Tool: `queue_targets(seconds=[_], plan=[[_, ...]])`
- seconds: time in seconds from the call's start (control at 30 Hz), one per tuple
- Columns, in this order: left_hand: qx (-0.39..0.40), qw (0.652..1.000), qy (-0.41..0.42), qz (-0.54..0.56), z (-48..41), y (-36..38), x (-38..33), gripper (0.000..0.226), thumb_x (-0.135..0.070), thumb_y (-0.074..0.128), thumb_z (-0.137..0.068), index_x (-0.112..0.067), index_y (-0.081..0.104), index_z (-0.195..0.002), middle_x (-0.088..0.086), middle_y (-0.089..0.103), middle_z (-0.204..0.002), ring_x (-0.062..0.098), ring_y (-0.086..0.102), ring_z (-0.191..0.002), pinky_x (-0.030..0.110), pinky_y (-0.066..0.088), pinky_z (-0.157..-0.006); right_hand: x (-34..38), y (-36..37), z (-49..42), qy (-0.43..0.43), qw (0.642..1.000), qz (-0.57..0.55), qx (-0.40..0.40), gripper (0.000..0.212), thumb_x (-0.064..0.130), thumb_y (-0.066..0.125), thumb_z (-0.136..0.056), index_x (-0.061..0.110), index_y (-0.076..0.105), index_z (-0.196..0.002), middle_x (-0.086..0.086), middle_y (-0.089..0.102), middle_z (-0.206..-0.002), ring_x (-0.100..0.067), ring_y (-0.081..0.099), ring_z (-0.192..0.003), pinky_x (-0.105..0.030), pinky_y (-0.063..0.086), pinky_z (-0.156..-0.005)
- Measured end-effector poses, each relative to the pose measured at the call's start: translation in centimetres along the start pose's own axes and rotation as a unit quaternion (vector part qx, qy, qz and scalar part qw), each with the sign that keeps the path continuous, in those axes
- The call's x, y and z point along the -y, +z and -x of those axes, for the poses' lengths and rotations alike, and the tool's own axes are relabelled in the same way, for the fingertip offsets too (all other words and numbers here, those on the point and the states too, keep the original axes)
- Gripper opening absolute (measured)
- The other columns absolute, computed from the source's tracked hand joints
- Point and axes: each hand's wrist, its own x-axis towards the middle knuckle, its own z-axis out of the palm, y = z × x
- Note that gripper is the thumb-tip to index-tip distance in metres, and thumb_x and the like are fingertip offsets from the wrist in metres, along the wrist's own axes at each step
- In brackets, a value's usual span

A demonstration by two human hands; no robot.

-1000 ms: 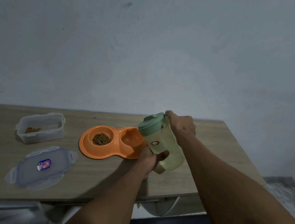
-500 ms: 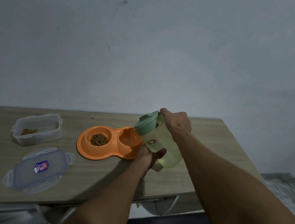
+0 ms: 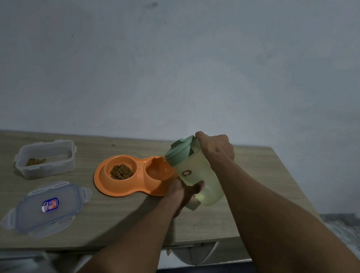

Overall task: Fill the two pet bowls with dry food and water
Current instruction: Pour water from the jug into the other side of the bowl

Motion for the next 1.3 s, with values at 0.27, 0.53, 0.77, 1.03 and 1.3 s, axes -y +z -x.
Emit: queue_targets(seconds=[0.27, 0.53, 0.77, 1.03, 1.3], plan=[[0.006, 1.0, -0.015, -0.024, 0.1, 0.2, -0.1, 0.053, -0.032, 0.07, -0.085, -0.022, 0.048, -0.133, -0.008, 0.056, -0.126, 0.019, 0.046, -0.127, 0.04, 0.032, -0.112, 0.3, -0.1, -0.2, -0.005, 1.0, 0.013, -0.006, 0.047, 0.054, 0.06, -0.076, 0.009, 0.059, -0.09, -0.008, 0.064, -0.087, -0.029, 0.063, -0.083, -0.035, 0.051, -0.073], [-0.001, 1.0, 0.004, -0.011, 0.2, 0.7, 0.0, 0.05, -0.031, 0.075, -0.078, -0.026, 0.052, -0.122, -0.008, 0.058, -0.125, 0.022, 0.049, -0.128, 0.045, 0.034, -0.112, 0.3, -0.5, -0.3, -0.005, 1.0, 0.011, -0.002, 0.045, 0.053, 0.061, -0.077, 0.009, 0.056, -0.084, -0.006, 0.06, -0.083, -0.029, 0.062, -0.083, -0.035, 0.053, -0.074], [0.021, 0.999, 0.009, -0.024, 0.6, 1.0, -0.2, 0.053, -0.042, 0.076, -0.058, -0.038, 0.052, -0.105, -0.01, 0.059, -0.121, 0.028, 0.049, -0.129, 0.052, 0.034, -0.112, 0.1, -0.7, -0.4, -0.006, 1.0, 0.012, -0.007, 0.046, 0.054, 0.06, -0.074, 0.01, 0.058, -0.089, -0.009, 0.064, -0.091, -0.031, 0.064, -0.086, -0.037, 0.054, -0.076], [0.004, 0.999, 0.003, -0.031, 1.3, 1.3, -0.5, 0.082, -0.042, 0.078, -0.064, -0.027, 0.045, -0.137, -0.003, 0.053, -0.14, 0.032, 0.047, -0.132, 0.053, 0.035, -0.111, 0.1, -1.0, -0.3, -0.012, 1.0, 0.014, -0.011, 0.042, 0.053, 0.06, -0.077, 0.013, 0.048, -0.072, -0.006, 0.059, -0.08, -0.03, 0.063, -0.082, -0.037, 0.055, -0.076], [-0.004, 0.999, 0.008, -0.04, 1.3, 1.3, -0.5, 0.065, -0.037, 0.078, -0.071, -0.025, 0.05, -0.128, -0.001, 0.057, -0.135, 0.03, 0.05, -0.128, 0.053, 0.038, -0.109, 0.3, -1.0, -0.2, -0.009, 1.0, 0.016, -0.011, 0.043, 0.053, 0.06, -0.074, 0.011, 0.056, -0.083, -0.008, 0.064, -0.087, -0.03, 0.064, -0.084, -0.038, 0.056, -0.077]])
